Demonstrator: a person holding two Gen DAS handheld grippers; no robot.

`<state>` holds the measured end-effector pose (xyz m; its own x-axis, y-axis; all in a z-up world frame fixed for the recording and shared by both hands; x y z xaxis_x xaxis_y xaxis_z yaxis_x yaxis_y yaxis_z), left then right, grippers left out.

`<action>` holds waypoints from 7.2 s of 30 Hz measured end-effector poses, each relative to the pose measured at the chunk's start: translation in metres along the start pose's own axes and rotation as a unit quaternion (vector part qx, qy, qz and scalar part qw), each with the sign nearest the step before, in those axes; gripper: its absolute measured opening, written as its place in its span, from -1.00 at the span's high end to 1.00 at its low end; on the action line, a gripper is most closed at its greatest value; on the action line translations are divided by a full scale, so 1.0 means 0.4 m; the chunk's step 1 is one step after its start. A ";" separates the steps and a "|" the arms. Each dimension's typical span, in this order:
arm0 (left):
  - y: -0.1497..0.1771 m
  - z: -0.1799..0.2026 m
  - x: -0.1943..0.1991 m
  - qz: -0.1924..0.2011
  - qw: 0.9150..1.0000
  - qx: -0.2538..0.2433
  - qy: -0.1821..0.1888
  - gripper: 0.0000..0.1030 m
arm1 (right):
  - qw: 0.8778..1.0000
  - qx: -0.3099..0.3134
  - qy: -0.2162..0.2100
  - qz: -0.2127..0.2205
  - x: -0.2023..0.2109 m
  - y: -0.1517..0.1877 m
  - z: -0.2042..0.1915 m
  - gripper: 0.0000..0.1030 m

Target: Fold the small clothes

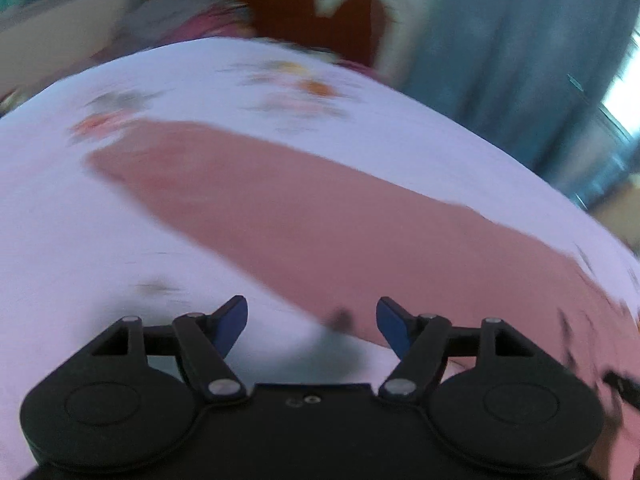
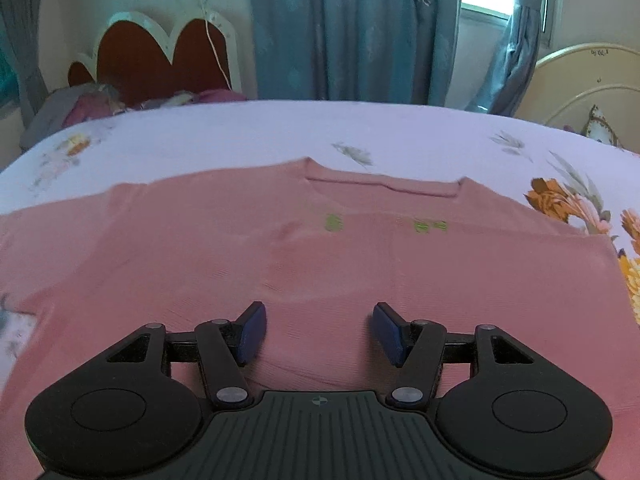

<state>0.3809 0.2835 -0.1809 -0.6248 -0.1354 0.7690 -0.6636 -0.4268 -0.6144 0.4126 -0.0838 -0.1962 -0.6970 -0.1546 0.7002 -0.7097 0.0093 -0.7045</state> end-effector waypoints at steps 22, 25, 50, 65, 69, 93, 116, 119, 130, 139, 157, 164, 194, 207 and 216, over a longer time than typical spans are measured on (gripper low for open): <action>-0.161 -0.305 -0.171 0.062 0.977 0.203 -0.006 0.89 | 0.999 0.006 0.030 -0.024 -0.058 0.025 -0.040 -0.16; -0.176 -0.263 -0.141 0.087 0.982 0.169 -0.004 0.91 | 0.999 -0.001 0.023 -0.027 -0.051 0.017 -0.037 -0.16; 0.279 0.873 0.063 0.028 0.892 -0.324 0.316 0.75 | 0.992 -0.104 0.061 0.032 0.195 0.035 0.319 -0.16; 0.211 0.544 0.061 0.067 0.936 -0.323 0.124 -0.38 | 0.998 0.037 -0.039 0.022 0.148 0.050 0.082 -0.16; 0.205 0.443 0.027 0.057 0.948 -0.307 0.069 -0.36 | 0.994 0.102 -0.013 0.025 0.114 0.062 0.025 -0.16; 0.167 0.397 -0.068 0.071 0.966 -0.248 0.031 0.74 | 0.989 -0.147 0.016 0.009 0.146 0.060 0.319 0.91; 0.039 0.470 -0.073 0.023 0.977 -0.191 0.095 0.12 | 0.983 -0.180 0.010 -0.016 0.043 -0.002 0.378 0.40; 0.010 0.504 -0.150 0.002 0.981 -0.163 0.101 0.15 | 0.984 -0.175 0.014 -0.013 0.038 -0.007 0.368 0.57; -0.034 0.520 -0.268 0.022 0.989 -0.116 0.085 0.74 | 0.991 -0.069 0.058 0.096 0.116 -0.064 0.326 0.87; -0.033 0.529 -0.267 0.030 0.987 -0.141 0.078 0.63 | 0.992 -0.107 0.061 0.022 0.040 -0.014 0.392 0.86; -0.022 0.546 -0.149 0.053 0.980 -0.175 0.081 0.43 | 0.994 -0.069 0.062 0.064 0.133 -0.044 0.346 0.27; 0.057 0.595 -0.077 0.046 0.967 -0.221 0.116 0.35 | 0.998 -0.024 0.030 0.041 0.106 -0.027 0.263 0.27; 0.222 0.605 -0.077 0.003 0.959 -0.276 0.061 0.06 | 0.998 0.046 0.023 -0.034 0.061 0.079 0.291 0.21; 0.259 0.636 0.078 0.023 0.955 -0.292 0.049 -0.27 | 0.999 0.019 -0.031 -0.019 0.186 0.083 0.316 0.17; 0.316 0.630 0.175 0.023 0.947 -0.311 0.082 -0.40 | 1.000 -0.007 -0.010 0.004 0.321 0.158 0.299 -0.29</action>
<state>0.3569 -0.0051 -0.1602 -0.6801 0.0220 0.7328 -0.7166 0.1914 -0.6707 0.2905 -0.2212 -0.1646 -0.7009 -0.1733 0.6919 -0.7053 0.0242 -0.7085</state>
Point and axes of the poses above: each gripper's, at about its wrist camera, not at the fingertips, and x roughly against the way its jaws point, z to its right, y to its underside, the point moved 7 cm from there along -x, roughly the way its jaws point, and after that the axes turned 2 degrees about -x, right-handed, at the moved point
